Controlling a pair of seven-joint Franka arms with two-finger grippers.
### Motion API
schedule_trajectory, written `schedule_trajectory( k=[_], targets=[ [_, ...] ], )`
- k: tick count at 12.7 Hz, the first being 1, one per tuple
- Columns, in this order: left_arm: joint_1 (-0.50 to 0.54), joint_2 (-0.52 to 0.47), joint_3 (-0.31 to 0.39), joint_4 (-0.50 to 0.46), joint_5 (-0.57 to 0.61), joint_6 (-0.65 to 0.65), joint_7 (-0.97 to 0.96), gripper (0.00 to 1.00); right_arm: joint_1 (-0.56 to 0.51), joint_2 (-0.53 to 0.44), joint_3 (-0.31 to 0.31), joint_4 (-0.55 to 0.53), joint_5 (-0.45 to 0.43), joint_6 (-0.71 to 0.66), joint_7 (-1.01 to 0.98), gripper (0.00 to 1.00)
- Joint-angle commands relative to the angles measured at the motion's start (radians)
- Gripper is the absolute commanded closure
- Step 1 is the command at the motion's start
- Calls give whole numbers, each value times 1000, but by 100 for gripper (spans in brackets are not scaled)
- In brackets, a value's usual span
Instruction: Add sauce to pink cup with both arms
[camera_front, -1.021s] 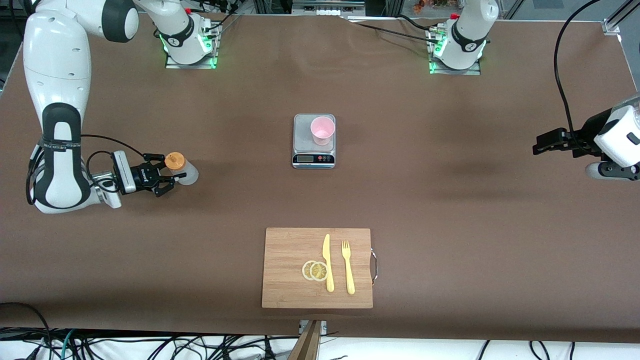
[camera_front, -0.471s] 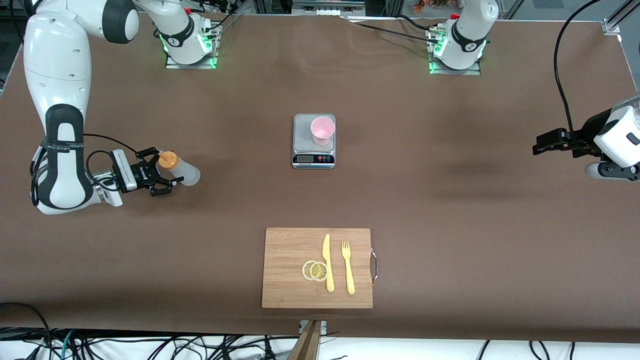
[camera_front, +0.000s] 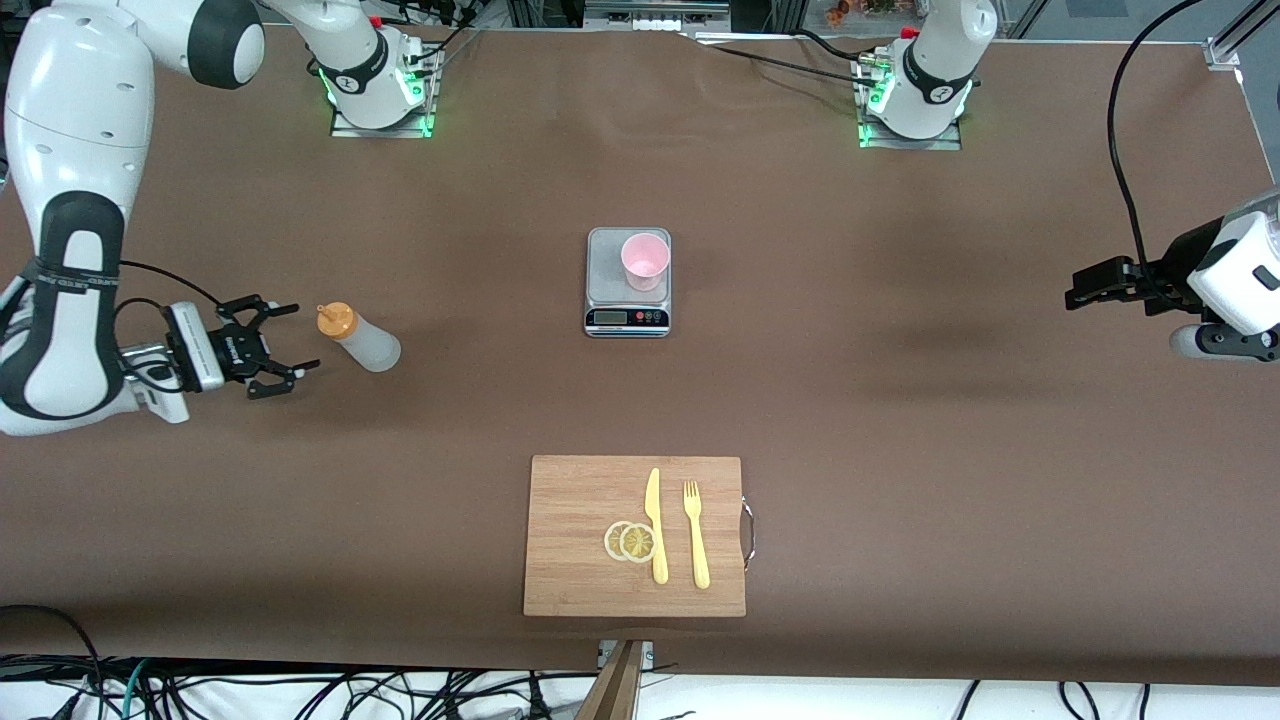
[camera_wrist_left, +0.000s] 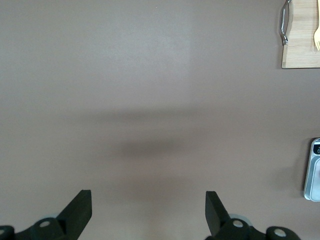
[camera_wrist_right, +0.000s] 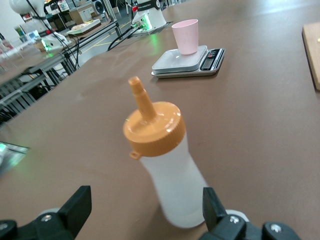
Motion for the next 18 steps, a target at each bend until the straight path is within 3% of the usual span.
schedule_trajectory(
  k=[1,6,8,10,11,13,18],
  targets=[
    [1,13,0,32,23,-25,20,0,-4,-19,-10,89,-31,-84,181,2],
    [1,13,0,32,24,-25,20,0,4,-71,-9,172,-20,-186,534,2],
    [1,13,0,32,26,-25,18,0,30,-135,-9,162,-52,-171,663,2],
    [-1,13,0,32,26,-25,18,0,25,-225,13,85,-106,-88,830,2],
    [1,13,0,32,24,-25,18,0,15,-308,84,18,-199,-12,916,2],
    [1,13,0,32,24,-25,18,0,-19,-441,201,-102,-296,111,1083,2],
    [1,13,1,32,23,-25,20,0,-51,-684,344,-300,-509,311,1484,2]
  ],
)
